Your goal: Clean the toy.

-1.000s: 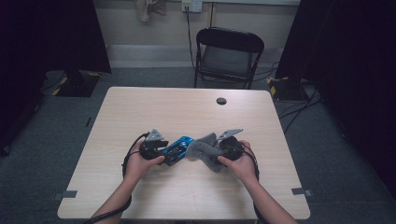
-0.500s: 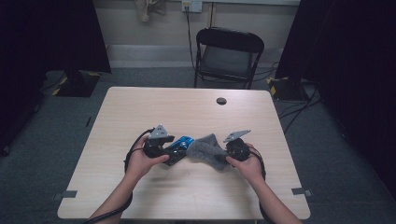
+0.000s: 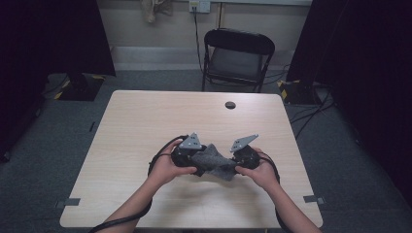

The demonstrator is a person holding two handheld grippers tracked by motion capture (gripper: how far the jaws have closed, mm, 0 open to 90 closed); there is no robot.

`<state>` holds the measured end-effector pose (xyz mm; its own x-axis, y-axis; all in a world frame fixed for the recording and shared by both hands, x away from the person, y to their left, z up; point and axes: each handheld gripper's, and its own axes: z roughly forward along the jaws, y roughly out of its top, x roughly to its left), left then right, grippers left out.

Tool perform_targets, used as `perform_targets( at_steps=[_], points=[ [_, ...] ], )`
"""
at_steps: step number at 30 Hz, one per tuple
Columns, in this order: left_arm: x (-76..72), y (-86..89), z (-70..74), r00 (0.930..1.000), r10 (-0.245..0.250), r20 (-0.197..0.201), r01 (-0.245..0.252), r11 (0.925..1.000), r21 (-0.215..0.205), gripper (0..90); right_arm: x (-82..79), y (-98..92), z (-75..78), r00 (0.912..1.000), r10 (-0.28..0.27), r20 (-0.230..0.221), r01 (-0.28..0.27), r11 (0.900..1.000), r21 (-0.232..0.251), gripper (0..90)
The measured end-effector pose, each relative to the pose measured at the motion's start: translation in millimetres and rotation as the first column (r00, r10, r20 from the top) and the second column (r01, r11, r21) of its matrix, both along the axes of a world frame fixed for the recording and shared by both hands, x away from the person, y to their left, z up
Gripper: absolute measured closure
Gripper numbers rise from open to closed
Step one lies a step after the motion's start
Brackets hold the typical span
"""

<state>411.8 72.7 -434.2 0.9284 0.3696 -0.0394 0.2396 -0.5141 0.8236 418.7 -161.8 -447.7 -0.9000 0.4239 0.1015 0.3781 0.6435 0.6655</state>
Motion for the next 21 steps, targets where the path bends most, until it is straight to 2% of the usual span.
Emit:
perform_targets(
  at_steps=[3,5,6,7,10,14,16,21],
  points=[
    [2.2,-6.4,-9.1,0.9992,-0.019,-0.034,0.019,0.9998,0.002,24.5,1.2,0.1,0.3,0.9998,0.017,-0.005,-0.017,1.000,0.021,74.1],
    [2.7,-9.6,-16.5,0.9988,-0.043,-0.021,0.045,0.9974,0.056,29.5,1.4,0.9,1.2,0.9998,0.019,-0.011,-0.019,0.999,0.043,74.2],
    [2.6,-10.7,-19.9,0.9987,-0.045,-0.024,0.046,0.9961,0.076,31.5,1.6,1.4,1.5,0.9998,0.021,-0.004,-0.021,0.999,0.039,74.1],
    [2.8,-11.6,-24.4,0.9983,-0.041,-0.041,0.044,0.9959,0.079,35.3,1.5,1.8,2.0,0.9997,0.024,-0.002,-0.024,0.999,0.034,74.1],
    [2.5,-12.8,-28.9,0.9973,-0.055,-0.049,0.060,0.9920,0.111,50.9,2.3,1.3,1.4,0.9997,0.023,-0.011,-0.022,0.999,0.048,74.0],
    [4.4,-12.1,-29.7,0.9960,-0.033,-0.083,0.042,0.9933,0.107,70.3,2.6,0.7,-0.1,0.9997,0.015,-0.019,-0.014,0.998,0.068,73.7],
    [4.6,-10.1,-26.5,0.9929,-0.003,-0.119,0.014,0.9955,0.094,75.4,2.9,0.5,-0.2,0.9997,0.010,-0.024,-0.008,0.996,0.084,73.2],
    [3.0,-2.1,-13.4,0.9919,0.017,-0.126,-0.007,0.9968,0.080,77.2,4.8,-2.2,3.3,0.9992,-0.020,-0.035,0.025,0.990,0.140,59.6]
  ],
)
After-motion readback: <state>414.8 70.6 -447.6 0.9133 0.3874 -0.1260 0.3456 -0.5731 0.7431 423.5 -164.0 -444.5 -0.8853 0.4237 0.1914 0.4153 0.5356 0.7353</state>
